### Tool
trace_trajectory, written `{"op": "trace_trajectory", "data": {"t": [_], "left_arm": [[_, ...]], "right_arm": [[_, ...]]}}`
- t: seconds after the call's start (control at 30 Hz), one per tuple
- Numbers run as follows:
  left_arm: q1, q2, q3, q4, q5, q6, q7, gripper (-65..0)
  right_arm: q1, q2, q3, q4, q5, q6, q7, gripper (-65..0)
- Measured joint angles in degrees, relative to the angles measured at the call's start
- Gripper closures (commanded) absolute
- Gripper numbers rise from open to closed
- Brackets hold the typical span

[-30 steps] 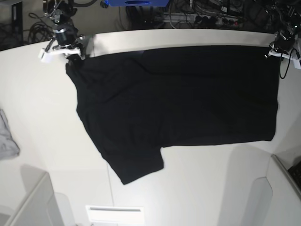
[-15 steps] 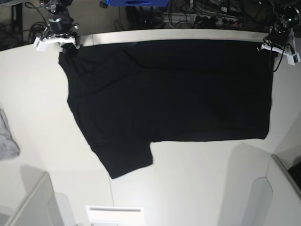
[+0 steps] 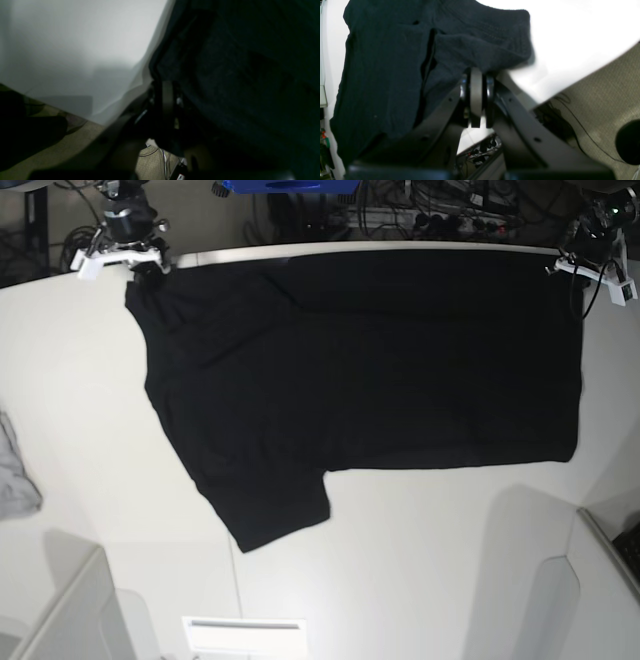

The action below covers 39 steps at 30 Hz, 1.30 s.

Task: Fold the T-shirt properly
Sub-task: 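Pull the shirt's collar edge taut between both grippers, then release the collar edge and move the right gripper toward the sleeve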

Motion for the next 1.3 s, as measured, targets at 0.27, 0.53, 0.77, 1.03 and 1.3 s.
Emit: {"op": "trace_trajectory", "data": {"t": [0.27, 0.53, 0.77, 1.03, 1.3], "left_arm": [[0.0, 0.0, -0.1, 0.2, 0.2, 0.2, 0.0, -32.6], [-0.3, 0.4, -4.4, 5.5, -0.6, -0.2, 0.4, -52.5], [-1.3, -0.5, -11.7, 10.1, 0.3, 0.2, 0.5, -52.5], [-6.1, -3.9, -5.6, 11.1, 0.7, 0.1, 0.3, -27.2], [-10.8, -4.9, -2.2, 11.1, 0.6, 0.2, 0.6, 0.0]], "right_arm": [[-0.4, 0.0, 0.1, 0.0, -0.2, 0.0, 0.0, -28.7], [-0.9, -1.6, 3.5, 0.8, 0.0, -0.1, 0.1, -30.8], [1.0, -2.6, 10.6, 2.6, -0.2, 0.0, 0.0, -31.2], [10.0, 7.0, 3.0, 2.1, -0.4, 0.3, -0.3, -30.8], [24.3, 11.9, -4.3, -5.0, -0.4, -0.1, -8.0, -30.6]]}}
